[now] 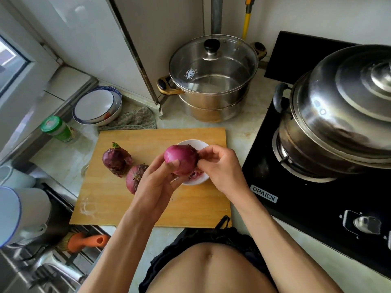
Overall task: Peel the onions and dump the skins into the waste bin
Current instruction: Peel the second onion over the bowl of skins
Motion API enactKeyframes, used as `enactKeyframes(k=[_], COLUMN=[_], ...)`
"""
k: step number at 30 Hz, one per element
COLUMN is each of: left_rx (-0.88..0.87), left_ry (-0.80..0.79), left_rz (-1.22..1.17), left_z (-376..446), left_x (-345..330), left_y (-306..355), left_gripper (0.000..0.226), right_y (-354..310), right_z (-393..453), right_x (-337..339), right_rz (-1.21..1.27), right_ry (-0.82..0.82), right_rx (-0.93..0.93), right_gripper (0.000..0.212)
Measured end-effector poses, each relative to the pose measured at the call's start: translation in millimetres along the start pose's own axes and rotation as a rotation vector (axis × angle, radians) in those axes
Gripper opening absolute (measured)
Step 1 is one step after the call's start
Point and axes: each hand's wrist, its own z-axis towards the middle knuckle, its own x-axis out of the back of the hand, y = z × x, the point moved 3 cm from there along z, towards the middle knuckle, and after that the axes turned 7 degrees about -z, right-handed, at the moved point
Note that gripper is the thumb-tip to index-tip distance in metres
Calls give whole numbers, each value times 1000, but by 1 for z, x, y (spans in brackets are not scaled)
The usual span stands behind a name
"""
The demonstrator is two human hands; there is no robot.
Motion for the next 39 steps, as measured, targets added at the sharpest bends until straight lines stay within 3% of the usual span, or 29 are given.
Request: enactKeyframes(k=[5, 8, 12, 17, 22, 27, 30, 34, 39], left_rx=[40, 64, 57, 2, -45, 28, 61, 55, 6], left_ry=[102, 169, 195, 161, 48, 42, 45, 44, 89], left_rz=[-86, -27, 36, 69, 100, 4, 14, 24, 92], left_z=[-8, -11, -12, -14, -10, -4, -1, 4, 12], left_x=[-12, -14, -16, -16, -11, 1, 15, 20, 21], left_y=[-7, -9, -3, 11, 21, 31, 36, 37, 40], left_gripper=[49, 64, 57, 27, 43, 48, 53, 44, 37], right_y=[-6, -14, -16, -20, -30, -31, -41, -55, -59], right_z=[-4, -6, -6, 0, -1, -5, -6, -3, 8], right_x=[7, 7, 5, 13, -1, -13, -22, -31, -29], right_rz=[53, 39, -60, 55, 104, -170, -389, -562, -612], right_ry=[6, -145, -197, -136, -115, -118, -22, -28, -87], right_rx=[101, 183, 243, 142, 65, 120, 284, 473, 517], right_gripper=[21, 31, 35, 28, 21, 51, 50, 43, 35])
